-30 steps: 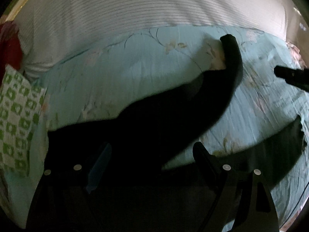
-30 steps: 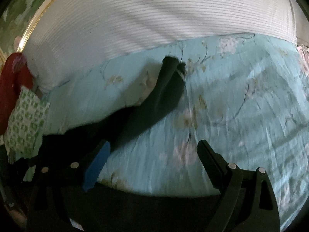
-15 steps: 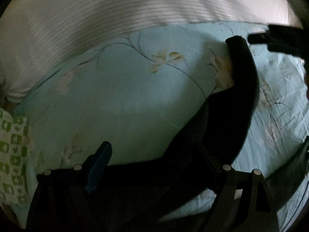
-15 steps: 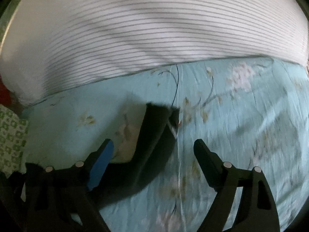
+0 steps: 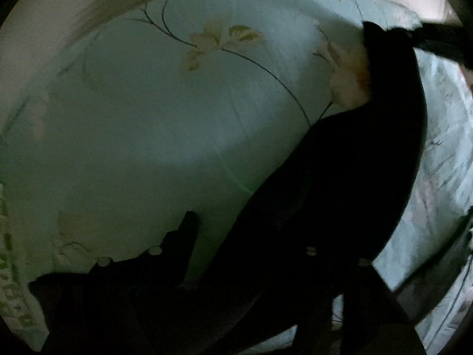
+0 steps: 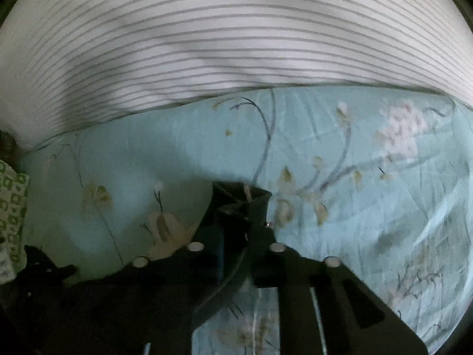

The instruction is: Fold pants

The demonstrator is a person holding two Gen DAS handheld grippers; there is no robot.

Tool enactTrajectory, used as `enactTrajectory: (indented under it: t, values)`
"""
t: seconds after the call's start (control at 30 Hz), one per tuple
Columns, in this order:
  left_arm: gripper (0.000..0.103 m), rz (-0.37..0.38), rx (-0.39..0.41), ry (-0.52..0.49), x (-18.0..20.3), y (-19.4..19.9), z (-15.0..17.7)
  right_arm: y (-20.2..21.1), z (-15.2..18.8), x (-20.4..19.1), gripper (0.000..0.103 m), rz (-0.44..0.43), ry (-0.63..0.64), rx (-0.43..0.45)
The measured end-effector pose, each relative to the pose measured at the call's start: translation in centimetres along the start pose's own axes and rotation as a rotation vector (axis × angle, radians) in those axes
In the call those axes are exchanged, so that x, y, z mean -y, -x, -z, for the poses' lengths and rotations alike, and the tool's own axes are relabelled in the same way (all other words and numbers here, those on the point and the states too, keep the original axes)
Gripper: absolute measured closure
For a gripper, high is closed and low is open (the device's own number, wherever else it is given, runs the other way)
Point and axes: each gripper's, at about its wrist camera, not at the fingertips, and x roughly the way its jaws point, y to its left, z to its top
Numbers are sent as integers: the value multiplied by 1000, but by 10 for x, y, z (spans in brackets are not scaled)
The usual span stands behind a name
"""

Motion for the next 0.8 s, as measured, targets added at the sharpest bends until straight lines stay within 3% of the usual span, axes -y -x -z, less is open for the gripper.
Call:
enactTrajectory:
  t: [0.07, 0.17, 0.47, 0.7, 0.8]
  values:
    - [82, 24, -1, -2, -1, 1, -1, 14, 8, 9, 94, -5, -6, 13]
    - [95, 36, 5, -14, -2, 8, 1, 33, 17, 23, 95, -27, -32, 35]
    - [97, 110, 86, -56, -1, 58, 32, 88, 68, 71, 96, -13, -87, 37]
    - [96, 65, 48, -100, 16, 31, 37, 62, 119, 96, 94, -14, -199, -56]
    - [90, 41, 37, -149, 23, 23, 35, 60, 123, 96, 93, -3, -196, -72]
